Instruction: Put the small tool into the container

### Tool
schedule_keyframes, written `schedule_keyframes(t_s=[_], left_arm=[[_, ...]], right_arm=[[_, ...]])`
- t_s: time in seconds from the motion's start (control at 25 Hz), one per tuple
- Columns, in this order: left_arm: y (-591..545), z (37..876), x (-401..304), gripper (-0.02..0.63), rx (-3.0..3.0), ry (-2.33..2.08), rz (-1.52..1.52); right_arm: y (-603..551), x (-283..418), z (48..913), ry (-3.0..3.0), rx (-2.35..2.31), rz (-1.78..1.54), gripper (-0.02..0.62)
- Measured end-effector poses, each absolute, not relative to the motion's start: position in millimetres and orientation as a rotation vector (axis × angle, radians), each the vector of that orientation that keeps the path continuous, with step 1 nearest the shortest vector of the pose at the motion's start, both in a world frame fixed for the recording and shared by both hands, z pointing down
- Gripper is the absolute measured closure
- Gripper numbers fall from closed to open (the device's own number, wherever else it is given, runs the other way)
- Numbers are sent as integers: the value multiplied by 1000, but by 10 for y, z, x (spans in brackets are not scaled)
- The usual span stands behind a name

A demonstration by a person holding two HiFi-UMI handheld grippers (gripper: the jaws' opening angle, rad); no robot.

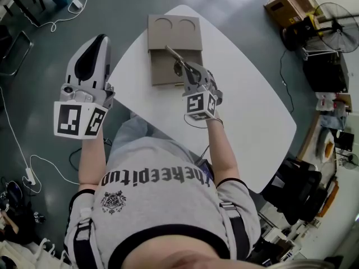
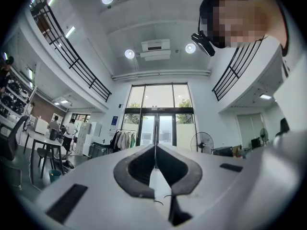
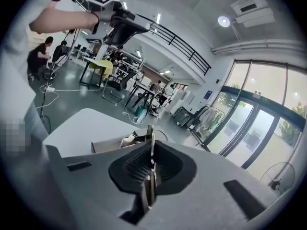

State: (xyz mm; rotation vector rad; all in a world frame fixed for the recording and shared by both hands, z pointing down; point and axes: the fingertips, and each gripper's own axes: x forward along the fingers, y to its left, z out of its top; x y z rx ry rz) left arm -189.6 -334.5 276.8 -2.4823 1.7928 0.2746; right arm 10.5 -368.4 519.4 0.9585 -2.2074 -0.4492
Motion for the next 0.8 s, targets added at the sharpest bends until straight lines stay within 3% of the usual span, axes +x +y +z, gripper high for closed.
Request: schedule_keyframes(t_s=[0.8], left_arm=[[-3839, 2996, -2086, 594, -2536, 1801, 219]], right_arm=[[-3987, -42, 6178, -1977, 706, -445, 592]])
